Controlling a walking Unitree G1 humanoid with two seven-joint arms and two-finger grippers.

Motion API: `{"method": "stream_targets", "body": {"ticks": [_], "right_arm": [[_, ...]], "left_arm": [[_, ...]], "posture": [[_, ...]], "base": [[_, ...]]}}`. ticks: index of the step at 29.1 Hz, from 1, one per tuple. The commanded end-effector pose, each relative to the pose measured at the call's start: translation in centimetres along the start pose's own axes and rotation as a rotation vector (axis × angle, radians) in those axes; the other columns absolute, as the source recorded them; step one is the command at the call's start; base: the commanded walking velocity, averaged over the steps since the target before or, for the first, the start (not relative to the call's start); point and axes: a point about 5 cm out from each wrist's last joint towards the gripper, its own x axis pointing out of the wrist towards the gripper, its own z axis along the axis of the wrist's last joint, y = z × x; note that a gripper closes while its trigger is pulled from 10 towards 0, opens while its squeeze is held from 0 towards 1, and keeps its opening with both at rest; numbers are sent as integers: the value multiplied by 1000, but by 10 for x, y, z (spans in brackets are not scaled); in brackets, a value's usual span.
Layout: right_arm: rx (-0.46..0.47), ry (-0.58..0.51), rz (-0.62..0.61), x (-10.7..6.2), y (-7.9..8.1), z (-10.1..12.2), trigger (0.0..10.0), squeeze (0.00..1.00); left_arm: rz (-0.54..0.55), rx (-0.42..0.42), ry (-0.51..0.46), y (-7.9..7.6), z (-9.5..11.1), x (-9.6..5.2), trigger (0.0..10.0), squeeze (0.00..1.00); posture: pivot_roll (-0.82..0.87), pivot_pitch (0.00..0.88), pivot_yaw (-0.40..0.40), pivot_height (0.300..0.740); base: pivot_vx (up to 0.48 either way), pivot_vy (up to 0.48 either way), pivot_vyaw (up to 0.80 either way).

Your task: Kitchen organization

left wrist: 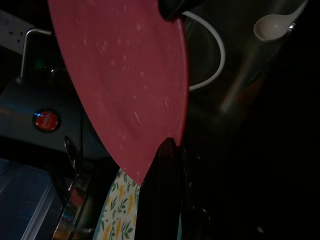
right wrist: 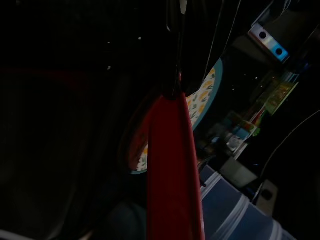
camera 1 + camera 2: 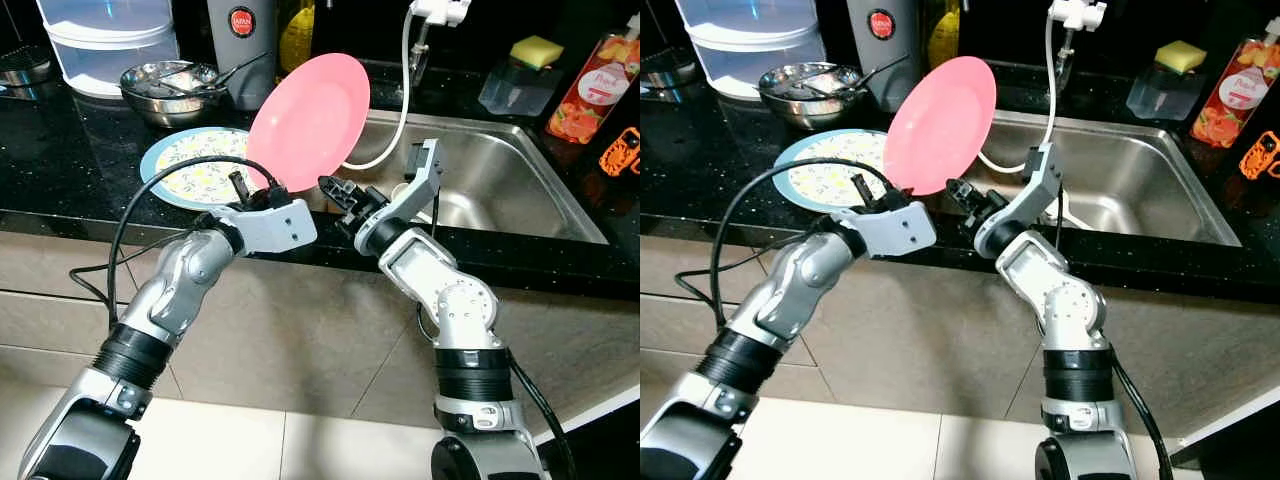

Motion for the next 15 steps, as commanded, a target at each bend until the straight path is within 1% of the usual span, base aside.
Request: {"method": "stream_targets", "body": {"ticks": [1, 2, 3, 4, 6, 7, 8, 15], "right_arm": [[0, 34, -77, 4, -10, -8, 10000, 0], [0, 34, -77, 4, -10, -8, 10000, 0], [-1, 29, -87, 4, -12, -8, 10000, 0], [-1, 26, -92, 4, -13, -7, 10000, 0], [-1, 26, -92, 4, -13, -7, 10000, 0], [-6, 21, -107, 3, -15, -5, 10000, 0], [-6, 18, -113, 2, -16, -5, 10000, 0], [-8, 15, -110, 1, -16, -4, 10000, 0]], "left_arm": [[-52, 53, -105, -9, 19, -1, 10000, 75], [-52, 53, -105, -9, 19, -1, 10000, 75], [-57, 53, -115, -11, 22, -1, 10000, 27], [-60, 53, -122, -12, 23, -2, 8157, 0], [-60, 53, -122, -12, 23, -2, 8157, 0], [-62, 43, -135, -16, 27, -1, 3922, 0], [-58, 37, -139, -17, 28, -1, 0, 0], [-46, 24, -145, -15, 29, 0, 0, 0]], "posture": [[189, 0, -83, 740], [189, 0, -83, 740], [188, 0, -82, 740], [188, 0, -82, 740], [188, 0, -82, 740], [187, 0, -80, 740], [186, 0, -79, 740], [182, 0, -78, 740]], "base": [[0, 0, 0], [0, 0, 0], [0, 0, 0], [0, 0, 0], [0, 0, 0], [0, 0, 0], [0, 0, 0], [0, 0, 0]]}}
